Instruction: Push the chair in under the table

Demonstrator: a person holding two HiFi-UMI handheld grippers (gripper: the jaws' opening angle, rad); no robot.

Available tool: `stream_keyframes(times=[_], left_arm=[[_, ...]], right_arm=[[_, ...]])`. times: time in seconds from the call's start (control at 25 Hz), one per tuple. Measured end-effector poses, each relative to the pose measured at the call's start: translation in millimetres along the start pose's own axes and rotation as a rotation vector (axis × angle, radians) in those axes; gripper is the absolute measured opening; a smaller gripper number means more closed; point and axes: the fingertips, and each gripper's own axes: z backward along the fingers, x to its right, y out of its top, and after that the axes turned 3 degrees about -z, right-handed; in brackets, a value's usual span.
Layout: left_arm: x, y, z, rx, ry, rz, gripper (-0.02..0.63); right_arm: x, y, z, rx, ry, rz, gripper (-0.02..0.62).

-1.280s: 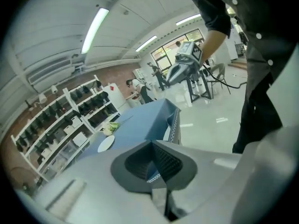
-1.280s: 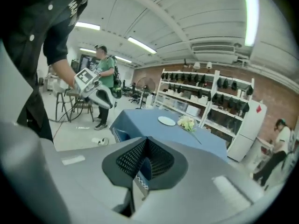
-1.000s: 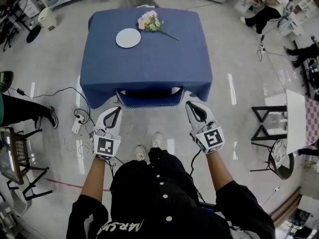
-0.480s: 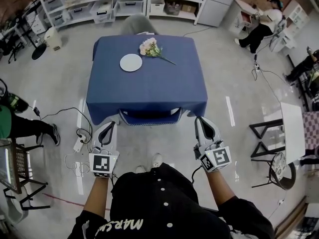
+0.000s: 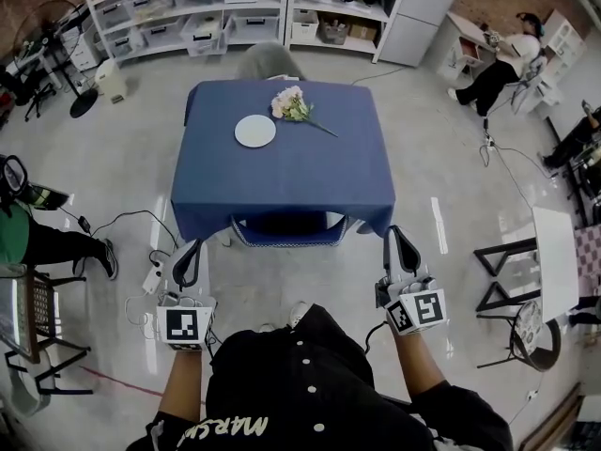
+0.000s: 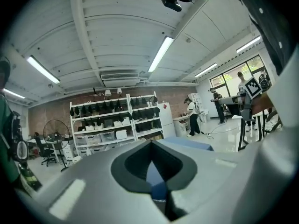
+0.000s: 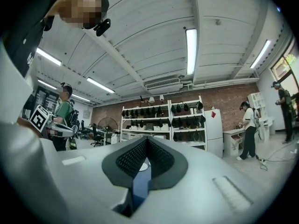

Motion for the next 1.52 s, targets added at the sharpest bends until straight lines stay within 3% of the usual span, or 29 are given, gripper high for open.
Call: stream_keyframes(times=[0.4, 1.52], left_arm=[[0.4, 14.5, -0.7, 0.013, 0.032, 0.036, 0.002], [5.6, 17.4, -7.8, 0.01, 0.022, 0.024, 0.002]], right_arm=[[14.2, 6.6, 7.1, 0.009, -0.037, -0.006, 0.021], [-2.6, 21.1, -8.5, 0.0, -0.005, 0.067, 0.021]])
